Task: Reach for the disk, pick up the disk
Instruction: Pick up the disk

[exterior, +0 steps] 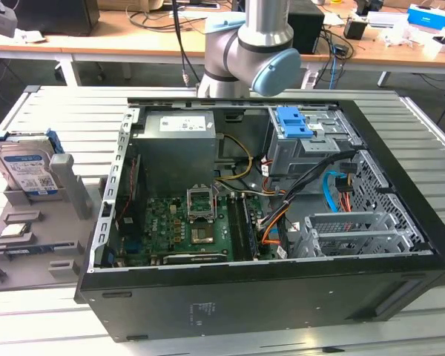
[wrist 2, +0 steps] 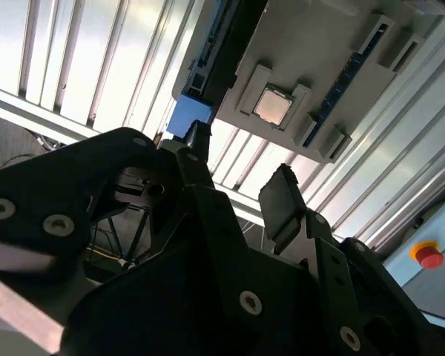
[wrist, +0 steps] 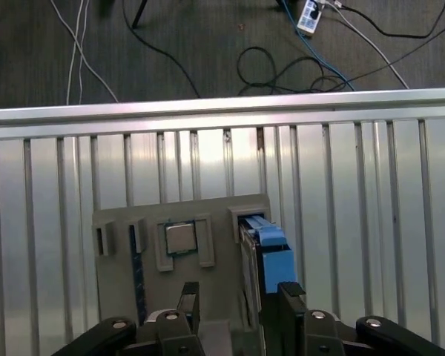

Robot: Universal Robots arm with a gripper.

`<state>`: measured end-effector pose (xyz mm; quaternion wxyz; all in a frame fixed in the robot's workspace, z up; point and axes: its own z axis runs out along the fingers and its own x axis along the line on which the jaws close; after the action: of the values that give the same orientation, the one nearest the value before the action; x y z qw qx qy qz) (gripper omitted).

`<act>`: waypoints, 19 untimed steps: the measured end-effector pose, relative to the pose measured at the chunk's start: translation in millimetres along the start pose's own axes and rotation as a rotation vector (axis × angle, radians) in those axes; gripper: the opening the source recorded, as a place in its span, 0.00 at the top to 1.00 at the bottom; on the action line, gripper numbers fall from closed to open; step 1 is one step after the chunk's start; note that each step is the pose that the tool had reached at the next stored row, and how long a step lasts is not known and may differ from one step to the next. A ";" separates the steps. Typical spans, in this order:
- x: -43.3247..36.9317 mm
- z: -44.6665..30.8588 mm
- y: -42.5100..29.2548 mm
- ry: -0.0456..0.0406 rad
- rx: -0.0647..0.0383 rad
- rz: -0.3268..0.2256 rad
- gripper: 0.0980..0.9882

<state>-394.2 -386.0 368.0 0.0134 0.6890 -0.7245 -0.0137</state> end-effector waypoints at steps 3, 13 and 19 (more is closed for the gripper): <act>-10.2 0.1 0.5 0.0000 0.000 0.000 0.50; -14.0 13.4 0.2 0.0000 0.000 0.000 0.50; -14.0 22.3 -0.2 -0.0001 0.000 0.000 0.50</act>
<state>-394.2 -372.0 345.7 0.0133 0.6890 -0.7245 -0.0137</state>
